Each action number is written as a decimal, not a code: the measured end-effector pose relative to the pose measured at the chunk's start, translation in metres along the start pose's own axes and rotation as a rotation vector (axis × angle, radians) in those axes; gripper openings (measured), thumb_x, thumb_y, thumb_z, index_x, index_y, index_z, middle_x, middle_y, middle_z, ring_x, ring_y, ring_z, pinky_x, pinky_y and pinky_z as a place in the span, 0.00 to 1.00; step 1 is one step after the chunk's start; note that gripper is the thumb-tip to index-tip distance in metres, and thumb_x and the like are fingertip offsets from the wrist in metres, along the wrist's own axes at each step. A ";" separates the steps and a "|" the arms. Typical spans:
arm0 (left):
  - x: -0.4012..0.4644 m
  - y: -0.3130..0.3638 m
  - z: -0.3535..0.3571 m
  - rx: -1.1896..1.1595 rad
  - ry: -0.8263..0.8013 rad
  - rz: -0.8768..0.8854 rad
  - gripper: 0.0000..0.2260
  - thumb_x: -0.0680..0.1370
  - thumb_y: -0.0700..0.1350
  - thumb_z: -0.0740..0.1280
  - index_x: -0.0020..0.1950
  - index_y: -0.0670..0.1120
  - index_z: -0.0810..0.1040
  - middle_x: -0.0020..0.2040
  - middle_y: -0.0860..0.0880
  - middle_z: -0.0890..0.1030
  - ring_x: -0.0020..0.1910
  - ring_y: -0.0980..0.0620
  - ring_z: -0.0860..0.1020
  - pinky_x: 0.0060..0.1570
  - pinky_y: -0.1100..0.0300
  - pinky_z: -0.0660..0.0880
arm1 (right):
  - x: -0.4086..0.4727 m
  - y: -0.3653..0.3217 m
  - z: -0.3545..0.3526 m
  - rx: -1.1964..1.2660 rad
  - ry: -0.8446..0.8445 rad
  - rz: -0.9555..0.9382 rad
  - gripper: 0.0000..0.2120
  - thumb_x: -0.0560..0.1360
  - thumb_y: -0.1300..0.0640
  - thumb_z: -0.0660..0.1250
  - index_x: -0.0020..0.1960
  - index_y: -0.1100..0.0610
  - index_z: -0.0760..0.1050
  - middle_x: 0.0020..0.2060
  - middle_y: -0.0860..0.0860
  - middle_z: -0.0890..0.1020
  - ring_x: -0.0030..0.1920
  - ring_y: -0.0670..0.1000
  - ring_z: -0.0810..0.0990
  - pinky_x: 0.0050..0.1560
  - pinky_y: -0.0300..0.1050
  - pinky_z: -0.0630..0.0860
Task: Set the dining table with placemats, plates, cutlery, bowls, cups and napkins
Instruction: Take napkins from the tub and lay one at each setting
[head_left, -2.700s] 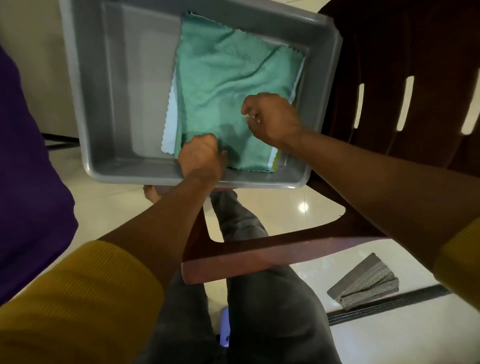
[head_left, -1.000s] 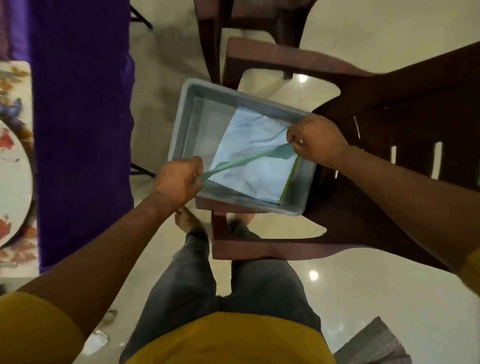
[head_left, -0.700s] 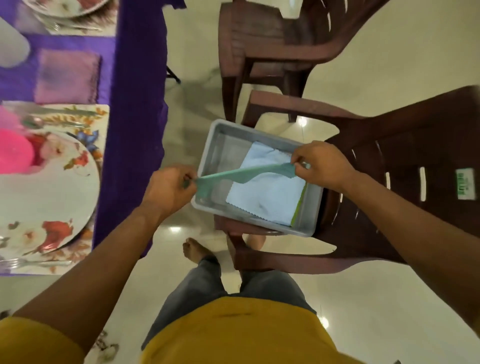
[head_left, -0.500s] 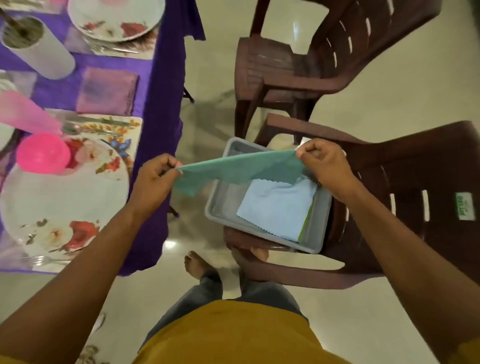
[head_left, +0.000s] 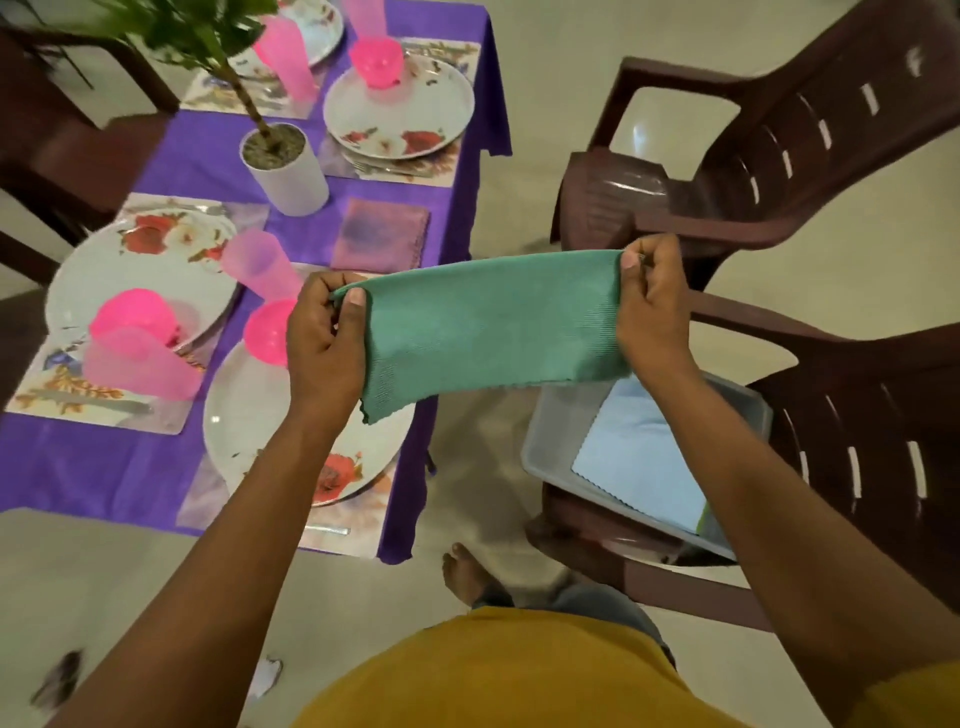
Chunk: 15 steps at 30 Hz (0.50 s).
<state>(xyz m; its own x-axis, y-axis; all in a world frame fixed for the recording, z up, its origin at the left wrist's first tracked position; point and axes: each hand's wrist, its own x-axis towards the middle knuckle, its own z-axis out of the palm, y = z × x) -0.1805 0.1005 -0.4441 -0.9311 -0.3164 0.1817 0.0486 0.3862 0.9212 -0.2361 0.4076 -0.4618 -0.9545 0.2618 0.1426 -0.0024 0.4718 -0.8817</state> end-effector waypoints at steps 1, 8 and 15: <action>0.002 0.001 -0.008 0.020 0.026 0.012 0.03 0.86 0.43 0.63 0.57 0.48 0.76 0.49 0.58 0.80 0.46 0.65 0.77 0.48 0.67 0.74 | -0.001 -0.007 0.004 -0.022 -0.001 -0.014 0.06 0.86 0.51 0.57 0.54 0.53 0.69 0.41 0.40 0.74 0.39 0.35 0.72 0.41 0.33 0.67; 0.007 0.003 -0.054 0.166 0.130 0.043 0.05 0.84 0.43 0.65 0.56 0.49 0.80 0.47 0.61 0.80 0.45 0.70 0.77 0.44 0.75 0.70 | 0.000 -0.039 0.024 -0.056 -0.044 -0.150 0.06 0.86 0.52 0.59 0.54 0.53 0.71 0.42 0.46 0.76 0.40 0.37 0.73 0.40 0.34 0.67; -0.002 0.000 -0.069 0.102 0.274 -0.079 0.02 0.83 0.48 0.70 0.54 0.52 0.82 0.46 0.59 0.83 0.44 0.67 0.80 0.42 0.73 0.73 | 0.010 -0.053 0.046 0.014 -0.068 -0.117 0.06 0.84 0.51 0.63 0.56 0.53 0.74 0.43 0.37 0.78 0.43 0.31 0.76 0.43 0.36 0.71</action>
<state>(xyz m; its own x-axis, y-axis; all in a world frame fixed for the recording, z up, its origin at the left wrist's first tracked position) -0.1535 0.0408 -0.4211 -0.7976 -0.5656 0.2094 -0.0696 0.4312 0.8996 -0.2590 0.3466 -0.4349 -0.9654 0.1480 0.2148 -0.1187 0.4840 -0.8670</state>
